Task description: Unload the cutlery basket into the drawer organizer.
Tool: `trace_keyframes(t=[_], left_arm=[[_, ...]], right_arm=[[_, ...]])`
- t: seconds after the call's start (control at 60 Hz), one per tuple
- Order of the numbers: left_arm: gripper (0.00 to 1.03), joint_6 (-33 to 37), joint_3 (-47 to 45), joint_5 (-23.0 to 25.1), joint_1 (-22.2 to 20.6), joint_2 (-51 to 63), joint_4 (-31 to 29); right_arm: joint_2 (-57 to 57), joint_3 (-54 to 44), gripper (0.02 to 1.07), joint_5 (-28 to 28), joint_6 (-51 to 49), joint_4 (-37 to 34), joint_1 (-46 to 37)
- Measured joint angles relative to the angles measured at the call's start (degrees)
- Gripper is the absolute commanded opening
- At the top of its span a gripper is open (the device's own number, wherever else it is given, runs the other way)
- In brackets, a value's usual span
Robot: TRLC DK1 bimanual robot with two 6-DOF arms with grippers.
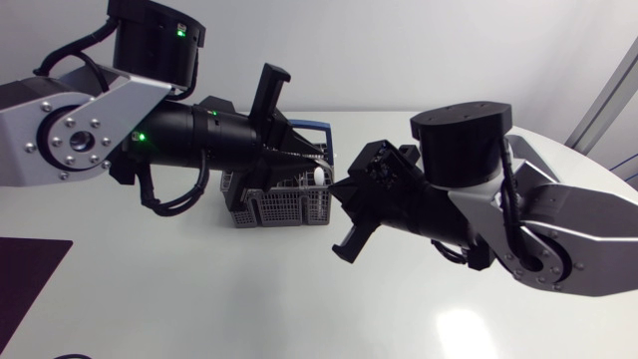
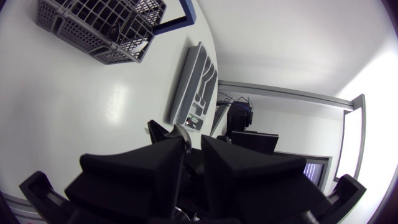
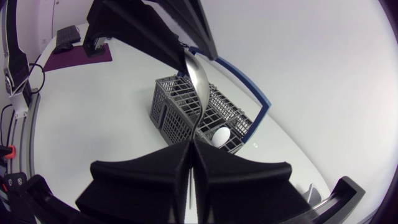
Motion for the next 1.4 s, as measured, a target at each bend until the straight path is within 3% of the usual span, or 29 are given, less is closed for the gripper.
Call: trace_keyframes(t=[0.05,0.083,0.15,0.433,0.767,0.95,1.083,1.4], left_arm=[[0.82,0.0,-0.1,0.0,0.0,0.0,0.0],[0.90,0.0,-0.1,0.0,0.0,0.0,0.3],[0.98,0.0,-0.1,0.1,0.0,0.0,0.8],[0.99,0.1,0.6,0.3,3.7,0.0,0.6],[0.99,5.5,6.1,0.2,9.0,2.8,-4.5],[0.99,13.2,10.0,-0.1,9.2,4.9,-11.7],[0.99,23.1,14.6,-1.1,8.9,8.2,-19.5],[0.99,37.5,15.0,-8.0,7.2,10.6,-23.8]], right_arm=[[0.0,0.1,0.07,-0.2,0.0,-0.7,0.0],[0.0,0.2,0.08,-0.5,0.0,-1.4,0.0],[0.0,0.4,0.07,-0.9,0.0,-2.4,0.0],[-0.5,0.8,0.08,-5.9,-0.2,-8.2,-2.1],[-5.8,0.8,0.07,-16.8,-5.5,-18.8,-14.3],[-7.5,0.7,0.07,-22.1,-11.4,-24.0,-22.0],[-7.6,0.7,0.08,-25.7,-18.5,-27.9,-30.2],[-2.9,1.0,0.08,-29.9,-40.2,-38.8,-47.7]])
